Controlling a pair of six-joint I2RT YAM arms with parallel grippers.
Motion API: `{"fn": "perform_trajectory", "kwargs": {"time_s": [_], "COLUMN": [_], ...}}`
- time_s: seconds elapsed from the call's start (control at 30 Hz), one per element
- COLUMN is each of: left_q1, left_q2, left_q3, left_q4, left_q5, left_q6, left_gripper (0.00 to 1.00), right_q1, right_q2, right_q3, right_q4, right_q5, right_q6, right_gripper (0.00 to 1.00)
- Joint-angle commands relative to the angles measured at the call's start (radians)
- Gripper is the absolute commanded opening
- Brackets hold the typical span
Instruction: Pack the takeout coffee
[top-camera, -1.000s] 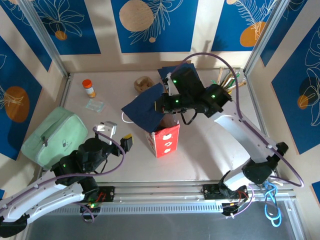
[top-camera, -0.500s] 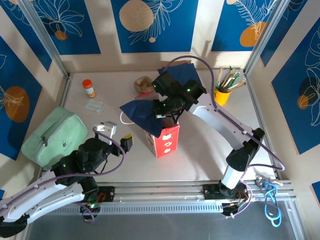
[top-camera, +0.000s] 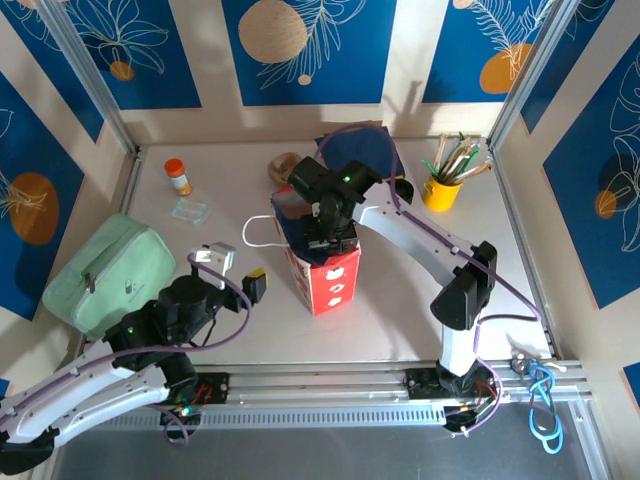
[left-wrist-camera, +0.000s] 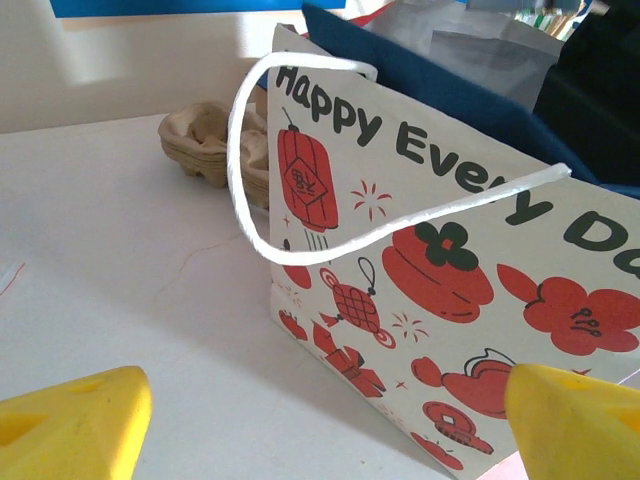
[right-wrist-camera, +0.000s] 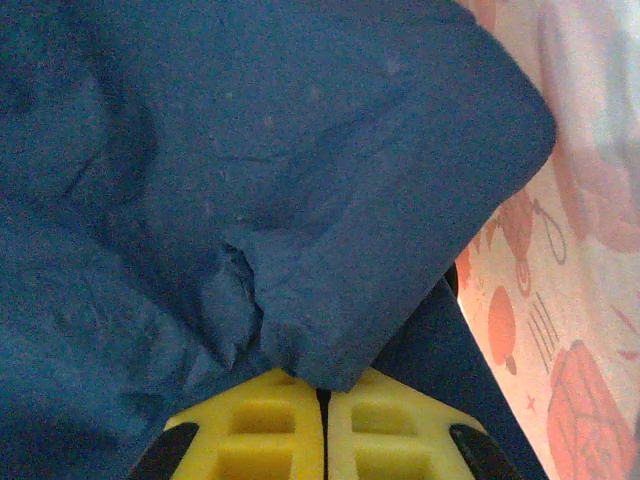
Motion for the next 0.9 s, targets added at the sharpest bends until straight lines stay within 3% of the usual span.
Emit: {"fn": "perform_trajectory", "kwargs": {"time_s": [0.0,0.47,0.87], "left_q1": [0.010,0.010,0.010], "left_q2": [0.001,-0.002,-0.013], "left_q3": [-0.004,-0.020,-0.020], "left_q4": [0.024,0.027,0.014], "left_q5": [-0.004,-0.012,-0.016], "left_q6": [0.020,0.014,0.010], "left_gripper": [0.91,0.92,0.92], "right_q1": [0.007,0.006,0.001], "right_q2": [0.005,-0.053,-0.121], "right_q3": [0.021,0.078,0.133], "right_q4": [-0.050,-0.007,0.065], "right_q5": [0.011,0.025,-0.053], "right_q6": [0.006,-0.013,-0.087], "right_gripper": [0.08,0.36,0.41]}}
